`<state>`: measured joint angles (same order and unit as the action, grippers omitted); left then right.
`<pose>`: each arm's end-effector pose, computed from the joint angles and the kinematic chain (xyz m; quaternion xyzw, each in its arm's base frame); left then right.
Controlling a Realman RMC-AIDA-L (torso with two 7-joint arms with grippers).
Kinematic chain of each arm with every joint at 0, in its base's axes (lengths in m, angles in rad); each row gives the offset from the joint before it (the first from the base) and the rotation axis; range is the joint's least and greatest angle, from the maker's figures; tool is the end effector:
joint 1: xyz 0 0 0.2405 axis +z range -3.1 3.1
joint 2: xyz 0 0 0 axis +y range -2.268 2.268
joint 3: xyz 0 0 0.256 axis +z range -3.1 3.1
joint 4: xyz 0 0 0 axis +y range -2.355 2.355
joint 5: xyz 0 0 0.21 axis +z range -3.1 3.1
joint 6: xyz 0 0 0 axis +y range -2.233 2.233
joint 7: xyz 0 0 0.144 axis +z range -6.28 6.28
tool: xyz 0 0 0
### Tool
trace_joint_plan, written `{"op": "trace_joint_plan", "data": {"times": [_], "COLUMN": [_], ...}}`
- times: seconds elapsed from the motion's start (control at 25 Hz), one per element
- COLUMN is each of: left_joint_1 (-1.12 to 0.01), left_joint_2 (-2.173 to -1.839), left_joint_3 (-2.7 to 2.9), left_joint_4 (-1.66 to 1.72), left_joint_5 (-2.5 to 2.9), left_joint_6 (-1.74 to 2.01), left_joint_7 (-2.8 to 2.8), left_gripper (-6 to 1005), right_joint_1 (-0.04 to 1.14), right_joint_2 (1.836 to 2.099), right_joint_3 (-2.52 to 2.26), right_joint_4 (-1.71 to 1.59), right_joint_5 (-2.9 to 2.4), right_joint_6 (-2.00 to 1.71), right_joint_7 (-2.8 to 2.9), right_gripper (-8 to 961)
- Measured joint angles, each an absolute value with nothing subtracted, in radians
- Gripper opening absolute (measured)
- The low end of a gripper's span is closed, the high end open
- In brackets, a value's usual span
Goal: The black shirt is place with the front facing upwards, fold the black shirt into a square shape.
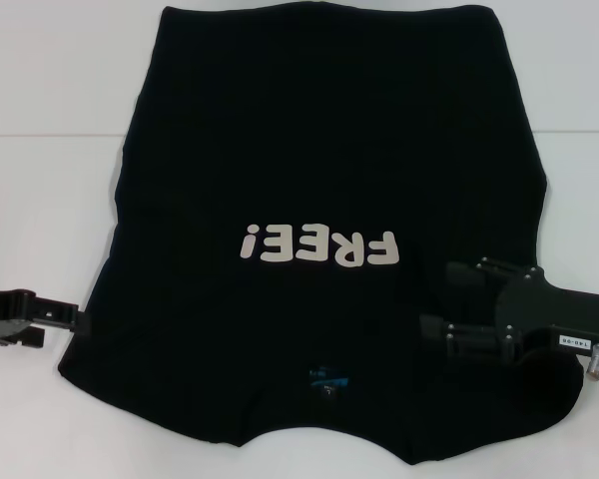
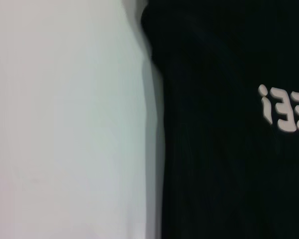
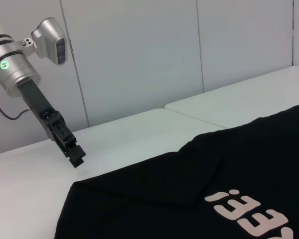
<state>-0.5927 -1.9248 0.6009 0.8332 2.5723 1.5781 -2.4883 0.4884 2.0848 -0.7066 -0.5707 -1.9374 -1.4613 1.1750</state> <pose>-0.3242 0.3453 0.0873 -0.7410 -0.6498 -0.0192 0.1682 0.2809 0.3223 -0.0158 -0.9379 0.1799 0.2369 0.1786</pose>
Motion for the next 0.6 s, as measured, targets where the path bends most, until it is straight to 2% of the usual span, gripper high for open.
{"op": "trace_joint_plan", "data": {"times": [0.6], "left_joint_1": [-0.62], "left_joint_2": [-1.914], "left_joint_3": [0.605], "left_joint_4": [0.743], "left_joint_5": [2.617], "left_joint_6": [1.551], "left_joint_7": [-2.538], "left_gripper": [828], "right_joint_1": [0.483], "right_joint_2": [2.082], "right_joint_3": [-0.709], "right_joint_4": [-0.569], "right_joint_5": [-1.936], "right_joint_6": [-1.47], "right_joint_7": [1.187], "right_gripper": [891]}}
